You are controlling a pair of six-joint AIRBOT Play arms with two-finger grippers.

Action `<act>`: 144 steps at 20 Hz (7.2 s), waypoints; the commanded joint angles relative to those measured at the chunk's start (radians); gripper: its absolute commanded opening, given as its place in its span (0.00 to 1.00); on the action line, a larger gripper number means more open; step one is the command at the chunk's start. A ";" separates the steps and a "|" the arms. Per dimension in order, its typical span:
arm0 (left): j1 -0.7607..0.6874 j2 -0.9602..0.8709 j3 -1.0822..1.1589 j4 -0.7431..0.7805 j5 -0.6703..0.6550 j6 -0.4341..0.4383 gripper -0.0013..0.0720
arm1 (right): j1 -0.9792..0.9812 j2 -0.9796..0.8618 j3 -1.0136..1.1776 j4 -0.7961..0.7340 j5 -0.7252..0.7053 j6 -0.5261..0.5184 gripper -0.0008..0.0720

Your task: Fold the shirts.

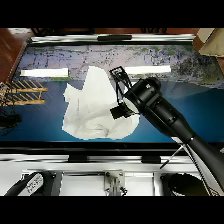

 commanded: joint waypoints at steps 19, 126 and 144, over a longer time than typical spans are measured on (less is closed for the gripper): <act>-1.653 0.490 -0.127 0.105 -0.657 -0.454 0.07 | -0.164 0.088 0.001 -0.212 0.018 0.106 0.09; -1.266 -0.125 0.211 0.004 -0.169 -0.077 0.07 | -0.577 -0.098 0.001 0.655 -0.434 -2.118 0.82; -1.258 -0.124 0.224 0.155 -0.153 0.057 0.07 | -0.577 -0.156 0.000 0.682 -0.281 -2.073 0.82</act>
